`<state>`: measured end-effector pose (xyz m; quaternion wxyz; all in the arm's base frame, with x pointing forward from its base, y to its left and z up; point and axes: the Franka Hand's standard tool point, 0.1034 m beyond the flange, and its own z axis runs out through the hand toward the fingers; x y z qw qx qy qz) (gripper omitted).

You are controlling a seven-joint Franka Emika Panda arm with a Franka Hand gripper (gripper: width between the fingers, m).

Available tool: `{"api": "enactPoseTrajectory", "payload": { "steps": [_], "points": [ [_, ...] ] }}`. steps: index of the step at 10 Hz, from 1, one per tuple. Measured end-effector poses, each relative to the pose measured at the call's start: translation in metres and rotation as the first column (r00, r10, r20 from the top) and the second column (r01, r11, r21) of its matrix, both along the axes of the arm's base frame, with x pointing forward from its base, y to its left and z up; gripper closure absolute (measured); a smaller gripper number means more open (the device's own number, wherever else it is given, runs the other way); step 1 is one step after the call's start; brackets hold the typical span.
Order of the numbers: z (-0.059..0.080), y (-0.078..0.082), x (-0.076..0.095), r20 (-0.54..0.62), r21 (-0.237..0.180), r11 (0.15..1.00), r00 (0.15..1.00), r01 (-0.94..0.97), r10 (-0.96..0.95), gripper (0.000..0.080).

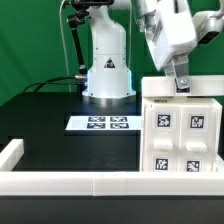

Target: Assemble cabinet

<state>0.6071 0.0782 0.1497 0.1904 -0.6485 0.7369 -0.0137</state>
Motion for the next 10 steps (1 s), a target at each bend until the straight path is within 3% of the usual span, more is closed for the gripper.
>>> {"api": "enactPoseTrajectory", "payload": {
  "steps": [2, 5, 6, 7, 10],
  "points": [
    [-0.001, -0.002, 0.0, -0.025, 0.049, 0.994, 0.995, 0.102, -0.101, 0.0247],
    [-0.001, 0.0, -0.001, -0.06, 0.08, 0.975, 0.977, 0.209, -0.205, 0.0247],
    [-0.001, 0.0, -0.001, -0.059, 0.08, 0.975, 0.978, 0.206, -0.201, 0.0172],
    [-0.001, 0.0, -0.001, -0.057, 0.078, 0.977, 0.979, 0.201, -0.197, 0.0039],
    [0.017, -0.002, 0.005, -0.004, 0.08, 0.985, 0.988, 0.152, -0.153, 0.0002]
  ]
}}
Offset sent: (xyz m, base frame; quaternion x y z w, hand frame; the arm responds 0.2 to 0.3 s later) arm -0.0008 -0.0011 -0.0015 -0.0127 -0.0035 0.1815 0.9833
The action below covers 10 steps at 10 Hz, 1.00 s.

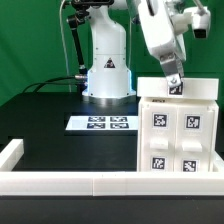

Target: Assemble cabinet

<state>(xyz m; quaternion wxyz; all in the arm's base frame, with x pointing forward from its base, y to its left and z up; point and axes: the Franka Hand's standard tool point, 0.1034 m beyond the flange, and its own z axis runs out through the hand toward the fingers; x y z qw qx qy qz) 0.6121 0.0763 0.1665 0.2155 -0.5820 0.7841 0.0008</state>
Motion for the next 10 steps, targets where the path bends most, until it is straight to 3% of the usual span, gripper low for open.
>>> {"api": "enactPoseTrajectory", "payload": {
  "steps": [2, 8, 9, 10],
  "points": [
    [0.0139, -0.0005, 0.0035, 0.023, 0.009, 1.0, 1.0, 0.005, -0.005, 0.0002],
    [0.0155, 0.0009, 0.0049, 0.033, -0.002, 0.999, 0.999, -0.034, 0.034, 0.0002],
    [0.0155, 0.0009, 0.005, 0.045, -0.031, 0.995, 0.994, -0.095, 0.097, 0.0002],
    [0.0166, 0.0012, 0.0063, 0.07, -0.106, 0.96, 0.961, -0.259, 0.267, 0.0002]
  ]
}}
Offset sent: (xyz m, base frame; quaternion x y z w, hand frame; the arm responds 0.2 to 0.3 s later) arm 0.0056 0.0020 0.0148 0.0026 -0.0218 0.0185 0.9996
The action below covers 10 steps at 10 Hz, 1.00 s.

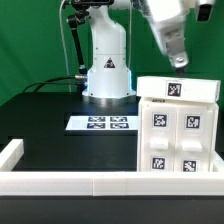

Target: Assemble cabinet

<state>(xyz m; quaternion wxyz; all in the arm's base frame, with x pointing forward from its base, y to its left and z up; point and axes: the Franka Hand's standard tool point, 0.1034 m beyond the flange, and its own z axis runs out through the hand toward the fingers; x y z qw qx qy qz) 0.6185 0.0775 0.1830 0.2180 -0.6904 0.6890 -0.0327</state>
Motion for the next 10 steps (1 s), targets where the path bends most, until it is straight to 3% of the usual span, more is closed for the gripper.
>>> {"api": "enactPoseTrajectory", "payload": {
  "steps": [3, 5, 9, 10],
  "points": [
    [0.004, 0.002, 0.003, 0.057, -0.138, 0.922, 0.927, -0.361, 0.371, 0.0002],
    [0.006, 0.01, 0.003, 0.034, -0.212, 0.808, 0.822, -0.55, 0.568, 0.0002],
    [0.006, 0.006, 0.004, 0.034, -0.328, 0.612, 0.638, -0.72, 0.769, 0.0002],
    [0.006, 0.006, 0.004, 0.014, -0.378, 0.501, 0.536, -0.779, 0.844, 0.0002]
  ]
}}
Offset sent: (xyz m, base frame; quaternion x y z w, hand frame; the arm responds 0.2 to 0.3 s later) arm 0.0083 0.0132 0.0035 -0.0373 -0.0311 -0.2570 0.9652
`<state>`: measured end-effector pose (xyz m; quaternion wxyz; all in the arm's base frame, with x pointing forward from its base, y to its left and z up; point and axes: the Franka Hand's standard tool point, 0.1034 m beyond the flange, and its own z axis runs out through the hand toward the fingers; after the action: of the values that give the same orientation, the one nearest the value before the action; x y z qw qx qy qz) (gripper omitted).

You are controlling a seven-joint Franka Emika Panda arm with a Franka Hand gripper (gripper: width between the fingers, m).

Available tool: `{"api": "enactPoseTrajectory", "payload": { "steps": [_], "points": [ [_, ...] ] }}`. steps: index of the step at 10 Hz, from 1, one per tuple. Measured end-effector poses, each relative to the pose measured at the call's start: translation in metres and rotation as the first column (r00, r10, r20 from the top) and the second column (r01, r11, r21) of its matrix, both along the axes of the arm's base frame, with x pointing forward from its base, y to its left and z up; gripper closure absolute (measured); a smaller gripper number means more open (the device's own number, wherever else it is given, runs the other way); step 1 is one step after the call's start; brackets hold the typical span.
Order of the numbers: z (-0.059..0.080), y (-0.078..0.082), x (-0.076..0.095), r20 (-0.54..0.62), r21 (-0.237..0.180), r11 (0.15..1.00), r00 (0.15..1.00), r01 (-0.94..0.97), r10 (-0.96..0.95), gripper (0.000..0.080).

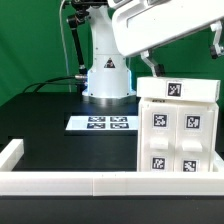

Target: Assemble cabinet

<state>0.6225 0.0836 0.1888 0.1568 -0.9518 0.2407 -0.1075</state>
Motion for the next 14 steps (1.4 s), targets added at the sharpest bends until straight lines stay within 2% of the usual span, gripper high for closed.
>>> {"api": "enactPoseTrajectory", "payload": {
  "steps": [1, 3, 6, 7, 11, 12, 14],
  "points": [
    [0.0, 0.0, 0.0, 0.028, -0.071, 0.986, 0.988, -0.152, 0.154, 0.0002],
    [0.0, -0.002, 0.0, 0.053, -0.17, 0.909, 0.918, -0.38, 0.393, 0.0002],
    [-0.002, -0.001, -0.002, 0.036, -0.288, 0.74, 0.765, -0.608, 0.643, 0.0002],
    [-0.006, 0.0, -0.006, 0.021, -0.313, 0.679, 0.71, -0.664, 0.704, 0.0002],
    [-0.02, 0.004, -0.014, -0.061, -0.343, 0.519, 0.569, -0.783, 0.82, 0.0002],
    [-0.023, 0.003, -0.014, -0.085, -0.363, 0.437, 0.496, -0.823, 0.864, 0.0002],
    [-0.025, -0.002, -0.014, -0.101, -0.386, 0.329, 0.394, -0.862, 0.914, 0.0002]
  ]
}}
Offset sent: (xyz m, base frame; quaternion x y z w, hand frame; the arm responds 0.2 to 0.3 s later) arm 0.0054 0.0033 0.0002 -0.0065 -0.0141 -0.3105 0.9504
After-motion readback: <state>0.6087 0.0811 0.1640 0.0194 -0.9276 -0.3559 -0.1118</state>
